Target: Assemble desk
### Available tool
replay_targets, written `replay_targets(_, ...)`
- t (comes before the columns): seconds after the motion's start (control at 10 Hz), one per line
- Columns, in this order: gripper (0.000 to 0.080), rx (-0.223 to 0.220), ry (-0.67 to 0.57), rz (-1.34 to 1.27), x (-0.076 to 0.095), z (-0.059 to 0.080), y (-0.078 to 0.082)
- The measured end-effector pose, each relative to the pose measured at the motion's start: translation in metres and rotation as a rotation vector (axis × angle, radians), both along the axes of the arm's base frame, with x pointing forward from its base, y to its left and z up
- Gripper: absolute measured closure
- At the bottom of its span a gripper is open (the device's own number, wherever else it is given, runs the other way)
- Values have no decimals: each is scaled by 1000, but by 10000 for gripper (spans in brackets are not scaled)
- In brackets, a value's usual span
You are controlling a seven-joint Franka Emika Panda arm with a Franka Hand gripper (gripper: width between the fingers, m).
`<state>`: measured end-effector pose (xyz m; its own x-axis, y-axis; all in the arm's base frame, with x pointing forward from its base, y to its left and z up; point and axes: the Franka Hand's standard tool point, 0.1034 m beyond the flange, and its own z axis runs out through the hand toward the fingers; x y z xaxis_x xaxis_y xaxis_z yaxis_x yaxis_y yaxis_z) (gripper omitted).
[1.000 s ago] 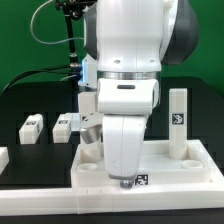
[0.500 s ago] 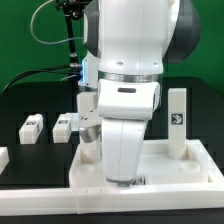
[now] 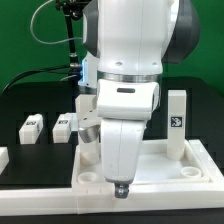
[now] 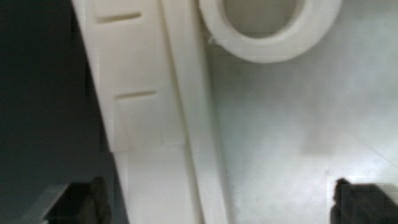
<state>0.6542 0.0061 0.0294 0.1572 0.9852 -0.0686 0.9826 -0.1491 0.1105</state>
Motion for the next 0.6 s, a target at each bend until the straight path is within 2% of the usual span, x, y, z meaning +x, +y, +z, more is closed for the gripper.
replay_targets(0.5, 150, 0, 0, -1, 0, 0, -1)
replay_targets(0.6, 150, -1, 2, -12, 1, 5, -1)
